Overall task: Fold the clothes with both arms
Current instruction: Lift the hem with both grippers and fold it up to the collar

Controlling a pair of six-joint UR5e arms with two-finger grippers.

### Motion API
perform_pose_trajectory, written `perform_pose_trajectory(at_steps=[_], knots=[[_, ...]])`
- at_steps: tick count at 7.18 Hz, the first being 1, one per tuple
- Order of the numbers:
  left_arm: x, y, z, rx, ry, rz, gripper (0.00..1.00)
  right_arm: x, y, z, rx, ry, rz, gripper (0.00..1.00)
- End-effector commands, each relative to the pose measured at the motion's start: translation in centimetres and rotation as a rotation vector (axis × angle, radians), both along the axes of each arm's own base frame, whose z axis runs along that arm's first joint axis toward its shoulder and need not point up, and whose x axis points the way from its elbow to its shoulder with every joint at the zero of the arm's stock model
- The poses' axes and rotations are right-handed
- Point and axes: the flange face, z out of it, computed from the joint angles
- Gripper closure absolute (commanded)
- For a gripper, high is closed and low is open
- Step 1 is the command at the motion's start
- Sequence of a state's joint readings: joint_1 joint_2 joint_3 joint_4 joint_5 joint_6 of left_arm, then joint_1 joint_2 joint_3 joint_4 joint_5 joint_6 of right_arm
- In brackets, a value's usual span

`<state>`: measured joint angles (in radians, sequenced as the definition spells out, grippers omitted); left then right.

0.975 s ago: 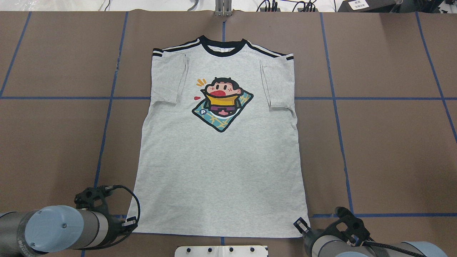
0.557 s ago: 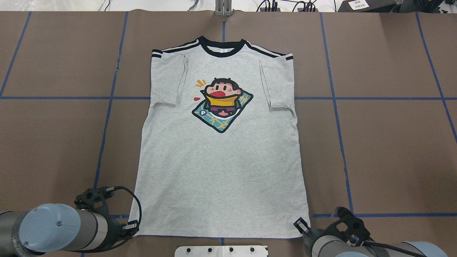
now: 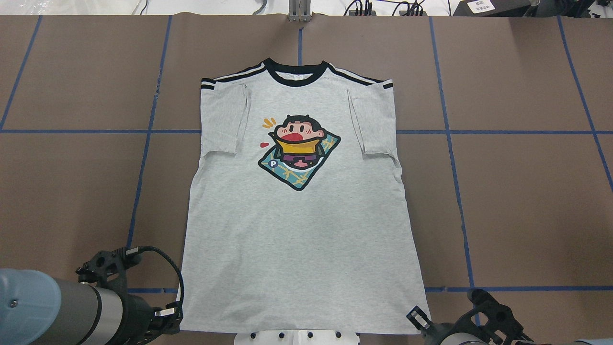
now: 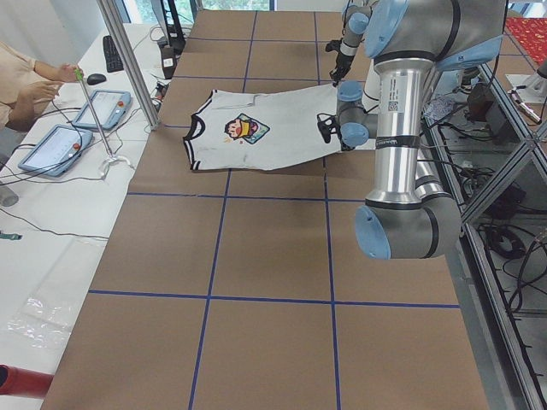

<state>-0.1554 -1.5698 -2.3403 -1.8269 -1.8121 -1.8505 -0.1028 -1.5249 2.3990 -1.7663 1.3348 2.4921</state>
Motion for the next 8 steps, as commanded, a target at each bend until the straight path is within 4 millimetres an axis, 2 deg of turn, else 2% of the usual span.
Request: perform_pose_trajectory(at_steps=[1,2,3,4,5,6,7,8], knots=[[-1.7,-2.9,-1.2,0.016,0.027,-0.064,1.0,2.6,-5.3,-0.7,0.016,0.017,0.092,1.0],[-3.2,-6.6,-2.7,0.095,0.063,-0.123,1.0,2.6,-8.2,-3.1,0.054,-0.013,0.064,1.0],[-3.7,-10.4,-3.0,0.196,0.06,-0.155,1.0,3.0,-12.1,-5.4,0.083,0.008,0.055,1.0],[-2.3,-14.3,-2.5,0.259,0.031,-0.177,1.0,2.2,-17.0,-7.6,0.122,0.034,0.037,1.0],[-1.4,-18.2,-2.6,0.291,0.008,-0.215,1.0,1.1,-20.9,-7.3,0.137,0.077,0.018,1.0],[-1.5,-21.2,-1.5,0.328,-0.03,-0.233,1.0,1.1,-24.1,-5.9,0.176,0.127,-0.006,1.0],[-1.4,-23.8,-0.5,0.36,-0.063,-0.242,1.0,0.1,-28.8,-4.8,0.199,0.117,0.026,1.0],[-0.4,-27.4,0.0,0.362,-0.089,-0.269,1.0,-0.1,-33.8,-3.5,0.206,0.093,0.008,1.0]])
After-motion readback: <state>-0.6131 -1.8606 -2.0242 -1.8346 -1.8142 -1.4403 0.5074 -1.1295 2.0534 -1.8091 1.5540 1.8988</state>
